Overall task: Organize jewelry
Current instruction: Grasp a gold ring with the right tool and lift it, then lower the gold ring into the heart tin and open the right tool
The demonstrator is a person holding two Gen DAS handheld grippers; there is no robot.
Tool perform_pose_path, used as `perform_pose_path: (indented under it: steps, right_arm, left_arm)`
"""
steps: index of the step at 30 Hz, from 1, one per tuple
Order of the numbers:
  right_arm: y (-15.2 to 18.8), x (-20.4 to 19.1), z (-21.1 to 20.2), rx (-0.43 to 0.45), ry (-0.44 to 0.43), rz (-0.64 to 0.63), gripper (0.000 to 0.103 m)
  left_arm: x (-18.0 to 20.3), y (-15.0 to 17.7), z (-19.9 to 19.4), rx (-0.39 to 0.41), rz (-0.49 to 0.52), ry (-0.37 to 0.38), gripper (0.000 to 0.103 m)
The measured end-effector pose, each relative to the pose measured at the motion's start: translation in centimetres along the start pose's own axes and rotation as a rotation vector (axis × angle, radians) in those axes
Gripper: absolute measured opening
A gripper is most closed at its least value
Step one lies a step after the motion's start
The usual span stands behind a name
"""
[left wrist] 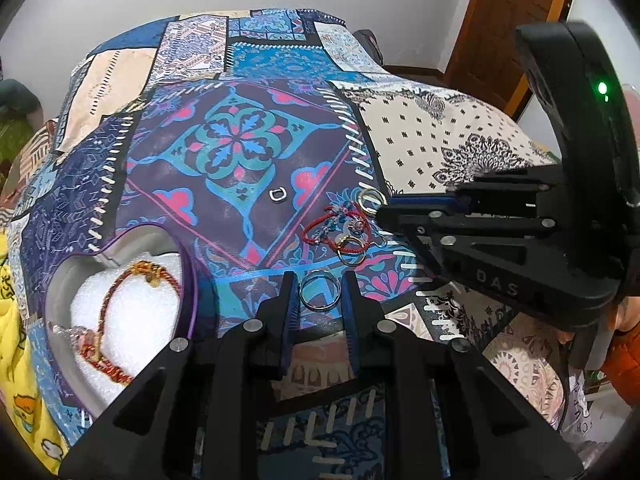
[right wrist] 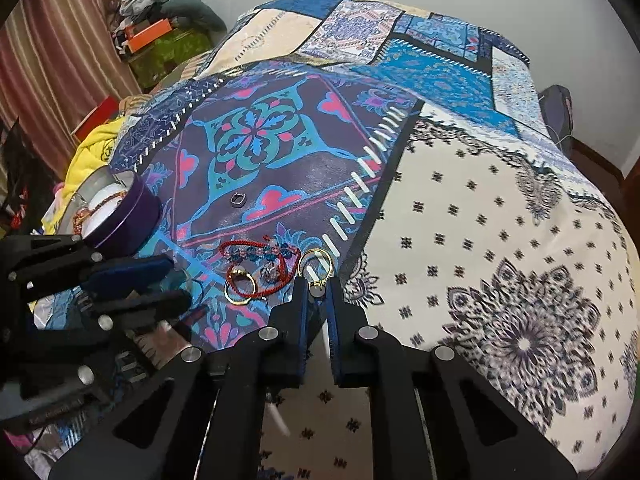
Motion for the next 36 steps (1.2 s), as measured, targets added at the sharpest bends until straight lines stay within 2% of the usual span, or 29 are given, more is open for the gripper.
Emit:
perform_pose_path:
  steps: [8,21,29,36]
  right_arm:
    - [-0.3,-1.2,-3.5,0.066,0.003,0.000,0.008]
    - [-2.3,-5.8,-8.4,0.203,-0.005,-0.058,0.008]
    - [-3.2,-9.4,-9.1,0.246,-0.032,-0.099,0.008]
    - [-4.1,-11.6,-8.0,0.248,-0.064,-0.119,0.008]
  left_arm:
    - [-0.8,-0.3,-3.1,0.059,-0.016,-0.023,0.021]
    - [-3.6,-0.5,-9.7,0.185,-0.074,-0.084,0.021]
    - [-5.9,-0.1,-12.8,0.245,-0.107,-0.114,0.021]
    - [-8.3,0.3,-14.1,0.276,-0.132,-0.136,0.021]
Point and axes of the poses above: each gripper's, at about its wrist camera, not at the fingertips, and z roughly the way its jaws point, x to its right, y to its underside, the point moved 1 cm from there along z, roughly the way its jaws point, and after that the axes turned 8 degrees about -y, right-handed, at the moved point
